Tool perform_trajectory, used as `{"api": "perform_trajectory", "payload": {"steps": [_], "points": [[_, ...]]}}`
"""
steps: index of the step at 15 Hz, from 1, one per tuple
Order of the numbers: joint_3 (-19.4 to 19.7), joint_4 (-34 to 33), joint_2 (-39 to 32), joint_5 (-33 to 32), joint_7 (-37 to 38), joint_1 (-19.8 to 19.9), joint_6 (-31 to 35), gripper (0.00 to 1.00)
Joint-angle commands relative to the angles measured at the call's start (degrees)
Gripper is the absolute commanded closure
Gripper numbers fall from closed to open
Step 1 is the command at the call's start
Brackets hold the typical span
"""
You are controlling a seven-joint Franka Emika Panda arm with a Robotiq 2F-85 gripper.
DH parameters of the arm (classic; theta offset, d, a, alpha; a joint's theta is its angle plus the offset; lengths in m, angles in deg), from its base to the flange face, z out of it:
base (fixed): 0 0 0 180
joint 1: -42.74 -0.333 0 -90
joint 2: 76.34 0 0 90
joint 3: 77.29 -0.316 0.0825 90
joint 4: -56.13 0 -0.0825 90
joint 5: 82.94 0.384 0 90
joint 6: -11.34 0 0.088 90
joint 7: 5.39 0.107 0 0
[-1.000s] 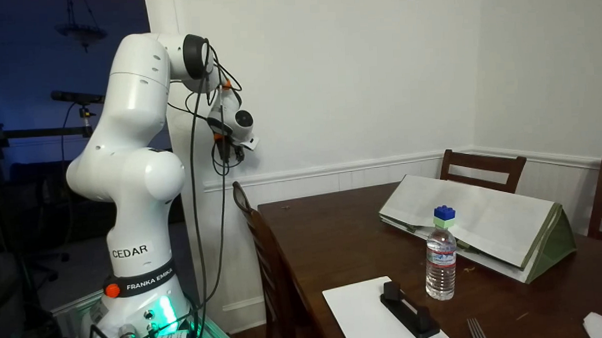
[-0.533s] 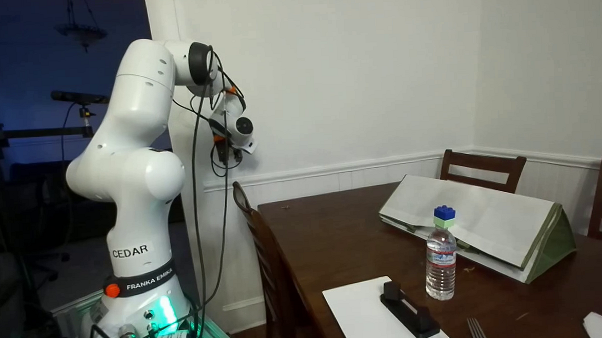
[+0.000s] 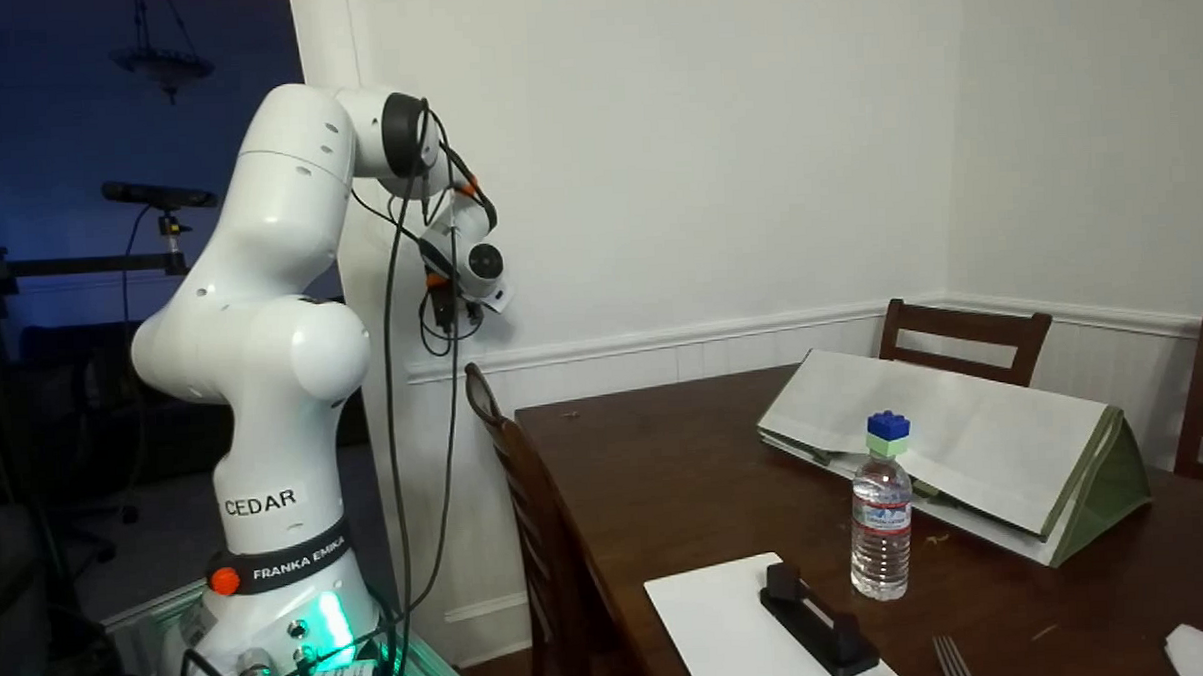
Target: Turn off the light switch
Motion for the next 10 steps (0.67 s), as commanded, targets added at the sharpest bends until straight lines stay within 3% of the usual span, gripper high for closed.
{"api": "perform_trajectory", "payload": {"steps": [1, 10], "points": [[-0.01, -1.94, -1.46, 3.86, -2.62, -0.32, -0.84, 0.00], [-0.16, -0.70, -1.56, 2.23, -0.70, -0.14, -1.69, 0.00]]}}
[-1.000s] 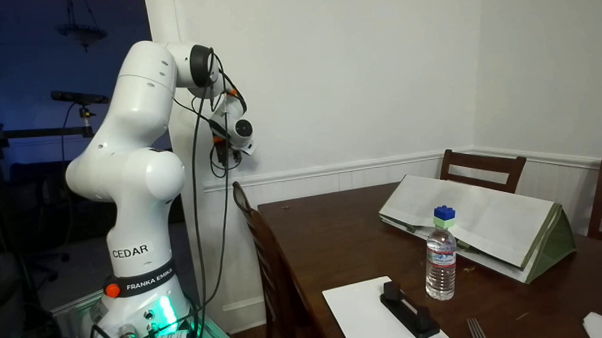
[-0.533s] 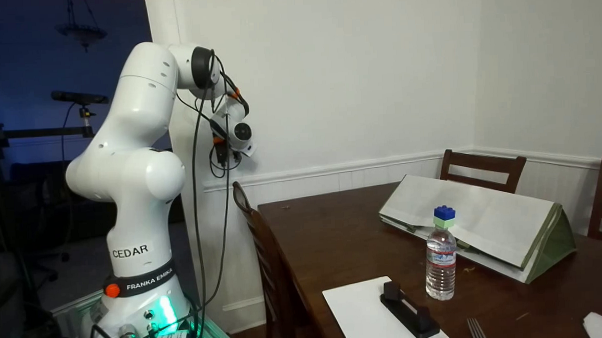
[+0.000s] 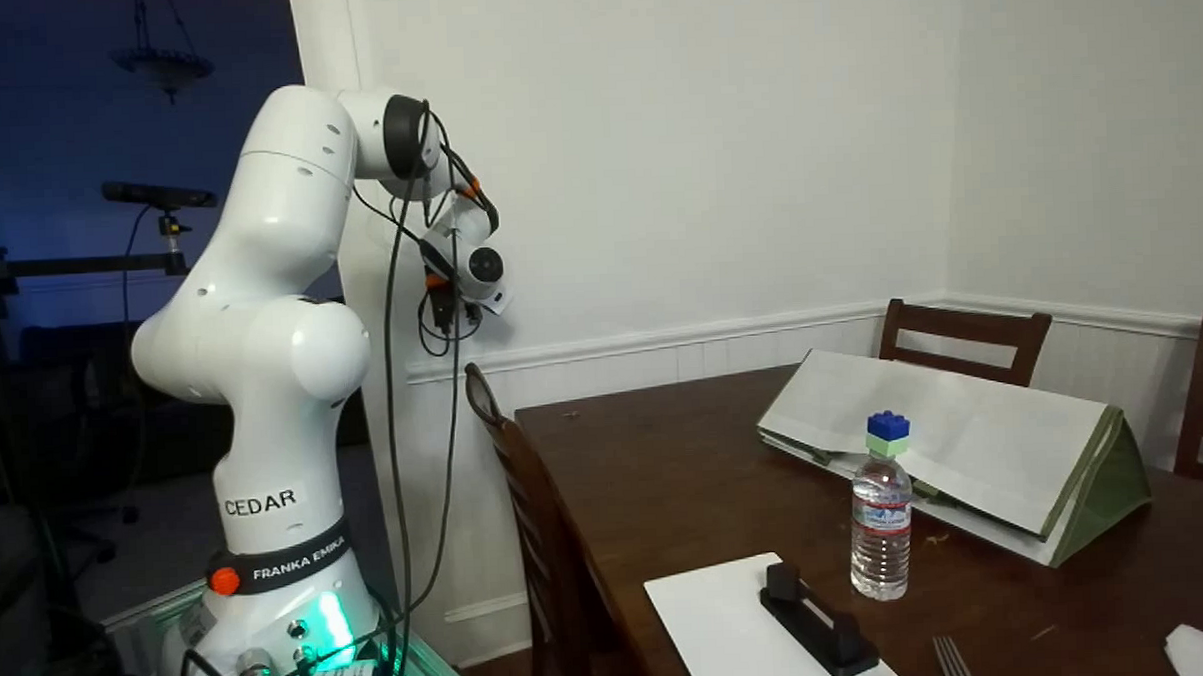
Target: Turn off the light switch
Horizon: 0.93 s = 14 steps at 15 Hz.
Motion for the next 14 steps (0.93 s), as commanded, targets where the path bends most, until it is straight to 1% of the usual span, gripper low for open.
{"api": "perform_trajectory", "payload": {"steps": [1, 7, 8, 9, 12, 13, 14], "points": [[-0.19, -0.40, -1.29, 0.54, 0.24, -0.22, -0.26, 0.00], [-0.09, 0.12, -3.49, -0.69, 1.71, -0.59, 0.83, 0.00], [2.33, 0.18, -3.22, -0.80, 2.86, -2.50, -0.14, 0.00], [2.49, 0.19, -3.20, -0.71, 3.03, -2.62, -0.26, 0.00], [2.83, 0.19, -1.32, -0.53, 3.23, -2.80, -1.67, 0.00], [2.74, 0.78, 0.08, -1.48, 3.87, -2.61, -2.48, 0.00], [2.84, 1.40, 1.81, -1.51, 3.62, -2.59, -1.90, 0.00]]}}
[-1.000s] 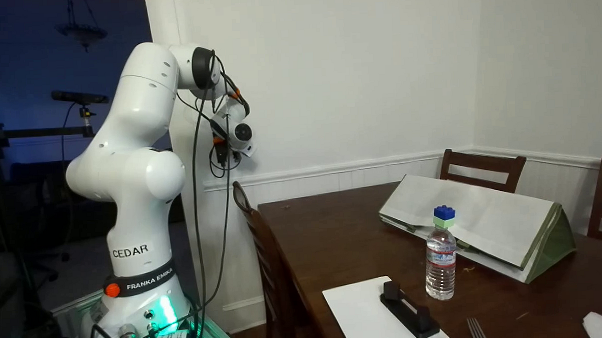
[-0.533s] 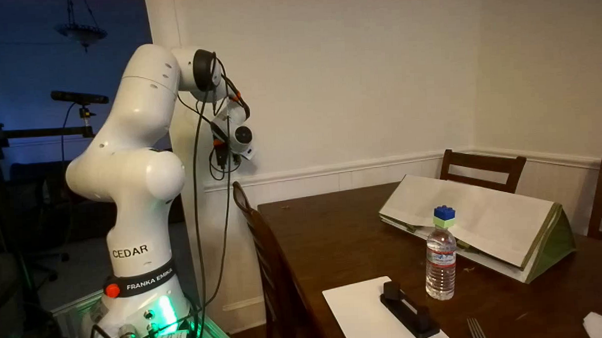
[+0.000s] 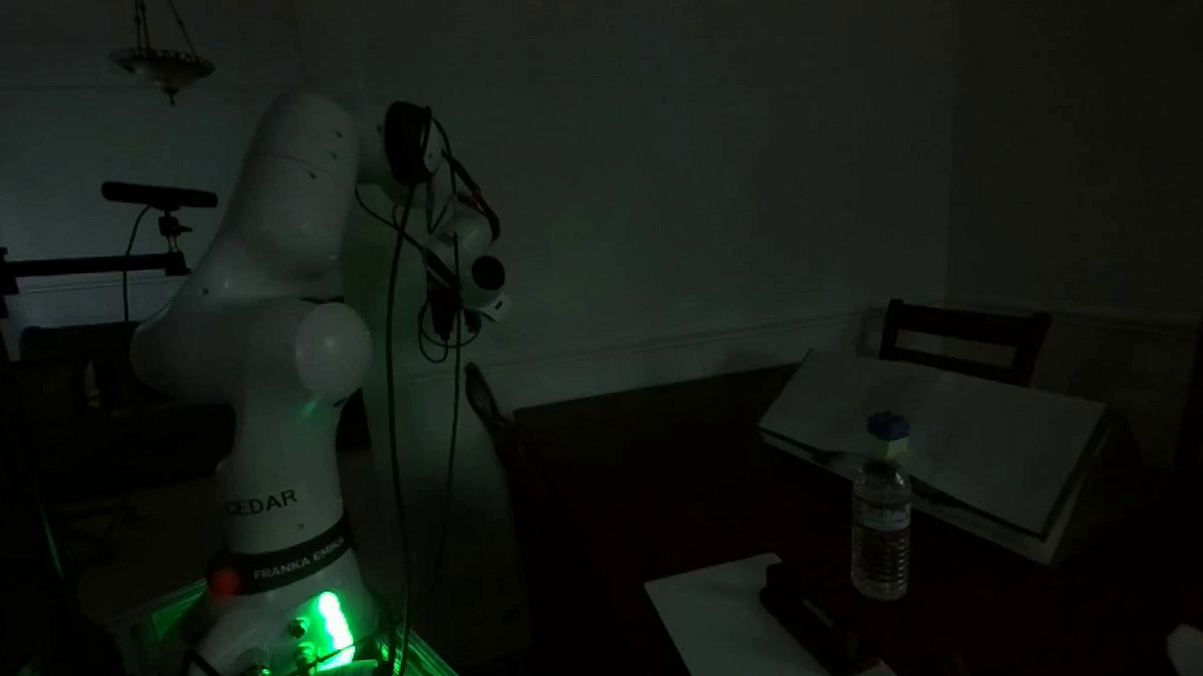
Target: Turn off the light switch
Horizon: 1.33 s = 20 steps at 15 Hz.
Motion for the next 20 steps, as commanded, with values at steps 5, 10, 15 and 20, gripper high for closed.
{"api": "perform_trajectory", "payload": {"steps": [5, 10, 15, 20], "points": [[0.98, 10.42, 13.91, -17.02, 12.21, 0.85, 4.30, 0.00], [4.78, 23.31, 26.74, -41.34, 33.90, -3.47, 0.02, 0.00], [2.59, 29.50, 34.85, -65.00, 45.49, 0.37, -3.78, 0.00], [2.92, 23.38, 40.53, -88.62, 48.78, 8.25, -14.88, 0.00]]}}
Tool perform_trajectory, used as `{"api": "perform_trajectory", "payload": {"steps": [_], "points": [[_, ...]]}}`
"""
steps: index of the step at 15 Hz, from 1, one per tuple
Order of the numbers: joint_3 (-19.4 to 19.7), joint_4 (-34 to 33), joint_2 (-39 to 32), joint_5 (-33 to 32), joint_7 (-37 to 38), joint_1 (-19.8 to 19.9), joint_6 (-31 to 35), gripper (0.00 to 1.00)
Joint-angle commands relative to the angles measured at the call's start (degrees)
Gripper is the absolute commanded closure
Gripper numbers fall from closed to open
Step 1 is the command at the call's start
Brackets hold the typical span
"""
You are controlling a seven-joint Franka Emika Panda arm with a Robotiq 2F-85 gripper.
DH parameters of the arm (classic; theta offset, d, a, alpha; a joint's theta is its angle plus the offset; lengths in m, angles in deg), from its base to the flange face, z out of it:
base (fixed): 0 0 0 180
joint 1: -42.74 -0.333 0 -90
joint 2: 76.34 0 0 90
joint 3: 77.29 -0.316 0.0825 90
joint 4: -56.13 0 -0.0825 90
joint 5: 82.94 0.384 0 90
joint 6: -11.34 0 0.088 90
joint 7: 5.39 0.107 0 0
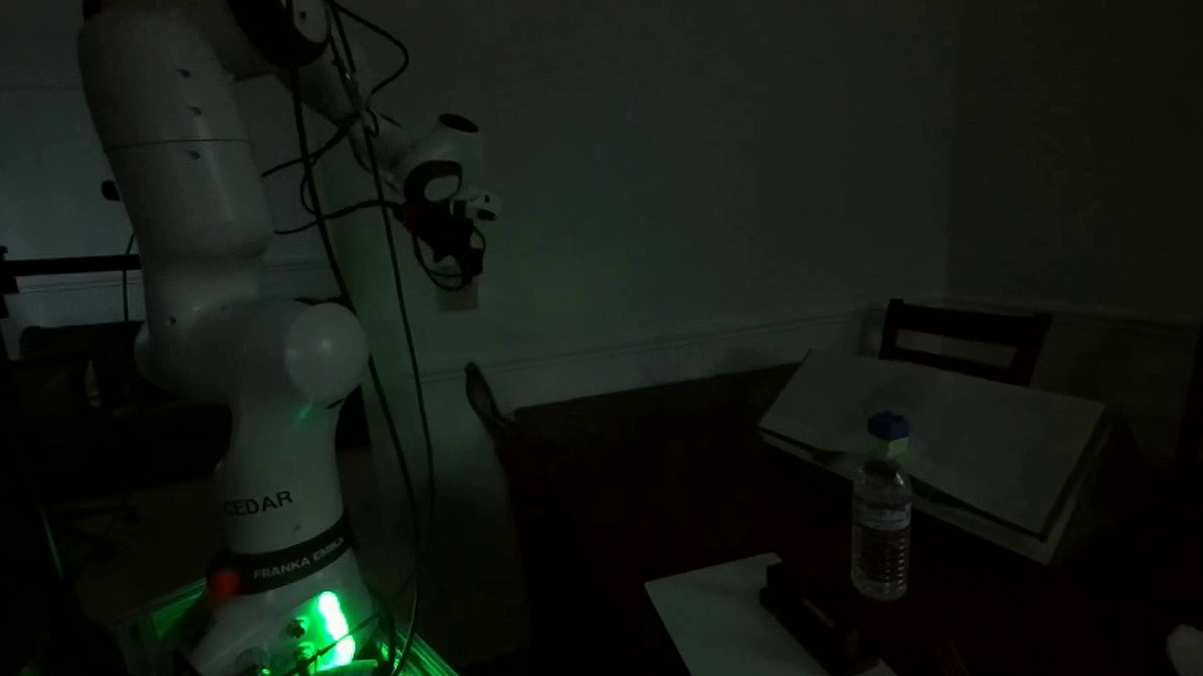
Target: Turn off the light switch
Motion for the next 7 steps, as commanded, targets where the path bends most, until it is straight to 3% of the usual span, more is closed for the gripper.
{"api": "perform_trajectory", "payload": {"steps": [1, 3, 7], "points": [[-0.92, -1.13, 1.39, -4.55, 0.49, 2.77, -2.15, 0.00], [-0.23, -3.30, 3.47, -8.86, 1.06, 4.59, -5.58, 0.00], [-0.31, -3.50, 3.94, -9.82, 1.07, 4.75, -6.21, 0.00]]}}
